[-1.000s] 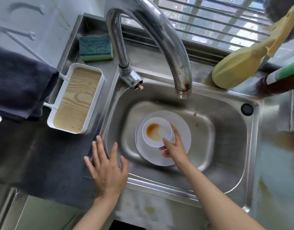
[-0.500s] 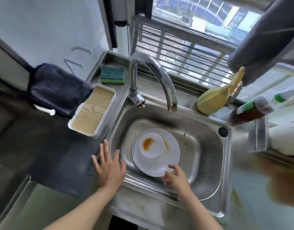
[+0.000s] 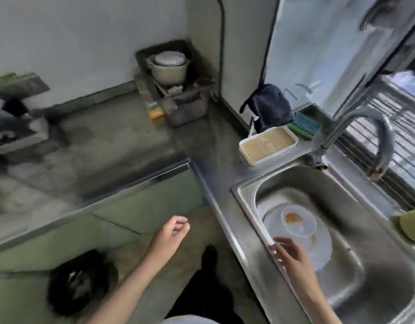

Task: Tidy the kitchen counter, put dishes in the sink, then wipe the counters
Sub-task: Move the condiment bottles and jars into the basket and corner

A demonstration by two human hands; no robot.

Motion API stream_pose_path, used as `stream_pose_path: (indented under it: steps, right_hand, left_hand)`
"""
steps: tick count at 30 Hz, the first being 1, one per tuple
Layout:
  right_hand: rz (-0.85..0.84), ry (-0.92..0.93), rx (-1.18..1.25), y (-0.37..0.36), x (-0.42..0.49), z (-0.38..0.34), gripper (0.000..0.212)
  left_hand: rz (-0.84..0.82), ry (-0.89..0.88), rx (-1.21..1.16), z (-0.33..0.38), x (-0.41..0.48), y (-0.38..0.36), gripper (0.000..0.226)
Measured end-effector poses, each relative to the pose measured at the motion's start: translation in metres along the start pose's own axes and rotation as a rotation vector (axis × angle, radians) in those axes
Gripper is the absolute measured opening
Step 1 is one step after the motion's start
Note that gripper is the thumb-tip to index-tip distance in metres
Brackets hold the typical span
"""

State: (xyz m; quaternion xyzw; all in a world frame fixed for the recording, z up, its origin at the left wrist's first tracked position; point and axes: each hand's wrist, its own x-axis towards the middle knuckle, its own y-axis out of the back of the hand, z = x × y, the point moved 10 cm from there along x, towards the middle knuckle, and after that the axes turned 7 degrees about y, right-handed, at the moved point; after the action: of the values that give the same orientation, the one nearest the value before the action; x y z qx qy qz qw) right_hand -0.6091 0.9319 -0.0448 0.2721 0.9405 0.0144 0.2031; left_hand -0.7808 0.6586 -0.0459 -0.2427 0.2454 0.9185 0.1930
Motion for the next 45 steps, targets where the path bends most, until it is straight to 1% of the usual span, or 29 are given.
stream_pose_path:
  steps: [1,3,5,7,10,12,14,16,19,21,22,23,25,28,30,32,34,36,38,41,45]
  right_hand:
    - [-0.063,0.020,-0.031,-0.018,-0.005,-0.004,0.012]
    - [-0.194,0.038,-0.087,-0.059,-0.018,-0.005,0.016]
    - [-0.341,0.032,-0.155,-0.105,-0.036,0.002,0.014]
    - [-0.523,0.022,-0.273,-0.160,-0.059,0.011,0.012]
    - [-0.761,0.044,-0.427,-0.248,-0.093,0.010,0.018]
    - [-0.880,0.069,-0.478,-0.307,-0.111,0.005,0.018]
    - [-0.991,0.121,-0.545,-0.365,-0.128,0.000,0.021]
    - [-1.084,0.163,-0.631,-0.415,-0.141,0.000,0.026]
    - [-1.165,0.163,-0.743,-0.474,-0.146,0.008,0.029]
    - [-1.198,0.165,-0.809,-0.503,-0.145,0.012,0.031]
    - [-1.206,0.173,-0.856,-0.513,-0.141,0.015,0.031]
    - [-1.203,0.187,-0.888,-0.522,-0.136,0.015,0.033]
    - [-1.166,0.204,-0.902,-0.537,-0.122,0.012,0.038]
    - [-1.106,0.192,-0.913,-0.559,-0.100,0.001,0.048]
    - [-1.075,0.181,-0.894,-0.582,-0.088,-0.012,0.048]
    - [-1.133,0.179,-0.890,-0.617,-0.085,-0.022,0.034]
    - [-1.261,0.206,-0.929,-0.661,-0.089,-0.026,0.027]
    - [-1.350,0.270,-0.934,-0.708,-0.095,-0.031,0.019]
    - [-1.492,0.324,-0.943,-0.756,-0.116,-0.037,0.011]
    - [-1.691,0.369,-0.945,-0.823,-0.158,-0.043,0.016]
    - [-1.862,0.477,-0.953,-0.897,-0.218,-0.052,0.016]
  left_hand:
    - [0.038,0.043,-0.033,-0.024,-0.016,0.021,0.015]
    - [0.112,0.116,-0.091,-0.075,-0.053,0.054,0.008]
    - [0.188,0.187,-0.169,-0.121,-0.095,0.078,0.002]
    - [0.254,0.245,-0.266,-0.157,-0.138,0.094,0.006]
    - [0.427,0.318,-0.449,-0.212,-0.193,0.120,0.005]
    - [0.554,0.372,-0.576,-0.250,-0.218,0.138,0.010]
    - [0.654,0.423,-0.646,-0.280,-0.233,0.156,0.010]
    - [0.694,0.459,-0.654,-0.299,-0.236,0.176,0.011]
    - [0.686,0.513,-0.671,-0.322,-0.221,0.208,0.017]
    - [0.626,0.517,-0.693,-0.324,-0.202,0.231,0.007]
    - [0.590,0.494,-0.682,-0.320,-0.190,0.244,0.006]
    - [0.553,0.469,-0.658,-0.311,-0.178,0.258,0.010]
    - [0.515,0.415,-0.632,-0.296,-0.158,0.288,0.003]
    - [0.489,0.359,-0.589,-0.276,-0.131,0.335,0.007]
    - [0.508,0.352,-0.605,-0.273,-0.120,0.363,0.011]
    - [0.574,0.377,-0.651,-0.283,-0.115,0.391,0.016]
    - [0.658,0.421,-0.674,-0.295,-0.118,0.419,0.015]
    - [0.783,0.465,-0.683,-0.308,-0.130,0.446,0.013]
    - [0.924,0.502,-0.732,-0.319,-0.152,0.466,0.012]
    - [1.108,0.564,-0.828,-0.336,-0.191,0.485,0.012]
    - [1.278,0.639,-0.906,-0.368,-0.238,0.494,0.005]
